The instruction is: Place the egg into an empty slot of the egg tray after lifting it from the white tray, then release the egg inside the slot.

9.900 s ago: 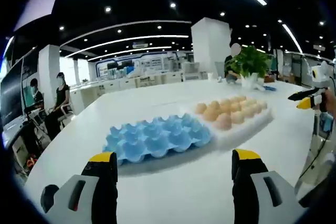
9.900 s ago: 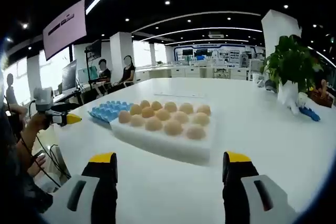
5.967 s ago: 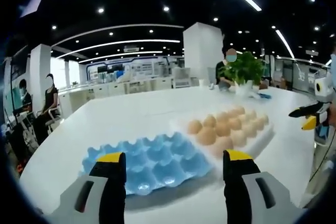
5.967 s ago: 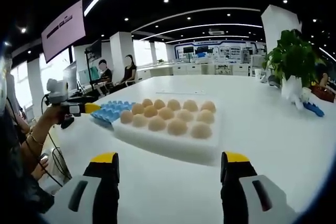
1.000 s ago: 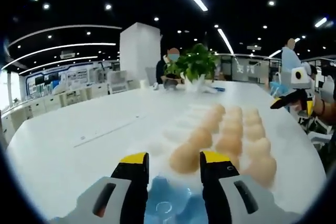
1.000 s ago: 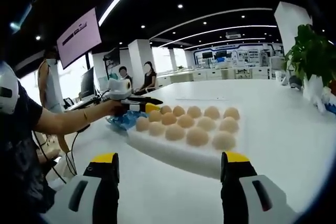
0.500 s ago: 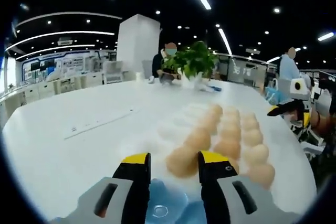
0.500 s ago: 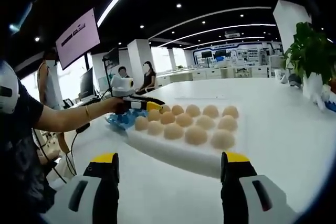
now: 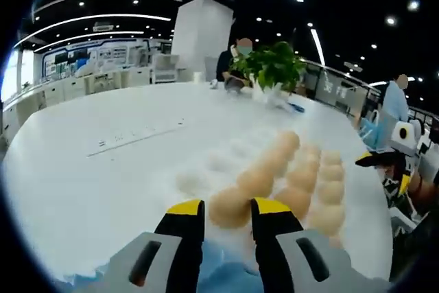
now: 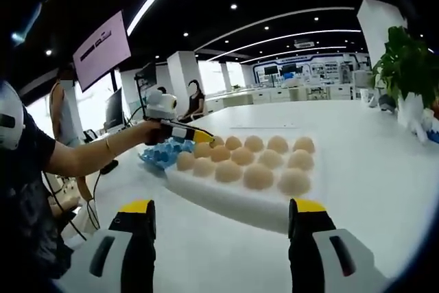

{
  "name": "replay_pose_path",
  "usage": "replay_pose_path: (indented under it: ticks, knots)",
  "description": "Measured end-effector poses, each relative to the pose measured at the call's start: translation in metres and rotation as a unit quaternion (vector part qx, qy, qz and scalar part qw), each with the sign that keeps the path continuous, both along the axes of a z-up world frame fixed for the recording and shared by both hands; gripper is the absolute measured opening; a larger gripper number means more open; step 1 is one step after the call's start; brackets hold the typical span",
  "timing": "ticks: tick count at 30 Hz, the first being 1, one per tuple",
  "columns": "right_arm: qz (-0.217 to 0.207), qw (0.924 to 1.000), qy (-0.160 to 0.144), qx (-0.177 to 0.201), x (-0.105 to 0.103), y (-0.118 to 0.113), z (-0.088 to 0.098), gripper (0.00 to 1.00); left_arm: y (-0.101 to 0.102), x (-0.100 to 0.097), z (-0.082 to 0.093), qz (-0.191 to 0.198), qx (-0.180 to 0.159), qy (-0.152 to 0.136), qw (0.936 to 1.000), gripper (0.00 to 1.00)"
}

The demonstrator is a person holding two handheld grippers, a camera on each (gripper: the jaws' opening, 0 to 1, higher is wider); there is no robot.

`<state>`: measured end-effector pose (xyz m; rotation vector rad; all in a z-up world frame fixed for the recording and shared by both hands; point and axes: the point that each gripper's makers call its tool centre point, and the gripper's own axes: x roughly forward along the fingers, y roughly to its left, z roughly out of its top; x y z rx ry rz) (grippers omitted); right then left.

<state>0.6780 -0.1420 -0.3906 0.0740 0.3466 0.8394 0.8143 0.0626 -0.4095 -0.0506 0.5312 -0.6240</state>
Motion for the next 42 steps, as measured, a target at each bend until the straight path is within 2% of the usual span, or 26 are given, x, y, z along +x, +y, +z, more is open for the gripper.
replay_pose_path:
  ticks: [2,3,7,11,12,15,23,26,32,38,42]
  knots:
    - [0.0,1.0,0.001,0.0,0.0,0.001,-0.001,0.82,0.005,0.002,-0.003,0.029,-0.009,0.029,0.9991,0.27]
    - [0.0,1.0,0.002,0.0,-0.001,0.001,-0.001,0.82,0.004,0.003,-0.001,0.026,-0.007,0.02,0.9994,0.27]
    - [0.001,1.0,0.003,0.003,-0.001,0.002,-0.002,0.82,0.002,0.003,0.0,0.05,-0.007,0.04,0.9979,0.32]
    - [0.002,1.0,0.003,0.003,-0.003,0.003,-0.002,0.82,0.005,0.007,0.001,0.075,0.018,0.028,0.9966,0.34]
    - [0.002,1.0,0.003,0.004,-0.003,0.004,-0.001,0.82,0.003,0.005,0.0,0.096,0.023,0.027,0.9947,0.34]
    - [0.001,1.0,0.001,0.008,-0.003,0.004,0.001,0.82,-0.001,0.001,-0.001,0.121,0.032,0.032,0.9916,0.32]
    - [-0.003,0.9999,0.005,0.009,-0.004,0.003,-0.001,0.82,-0.005,0.006,-0.002,0.133,0.055,0.028,0.9892,0.31]
    - [-0.006,0.9999,0.008,0.012,-0.004,0.002,-0.002,0.82,-0.004,0.008,-0.003,0.141,0.06,0.045,0.9872,0.31]
    - [-0.006,0.9998,0.012,0.016,-0.003,0.004,-0.004,0.82,-0.003,0.003,-0.007,0.179,0.095,0.077,0.9762,0.31]
    - [-0.005,0.9997,0.012,0.018,-0.002,0.006,-0.003,0.81,-0.007,0.003,-0.012,0.199,0.11,0.08,0.9706,0.29]
    - [-0.008,0.9997,0.013,0.017,-0.001,0.004,-0.002,0.81,-0.006,0.006,-0.013,0.21,0.124,0.071,0.9671,0.29]
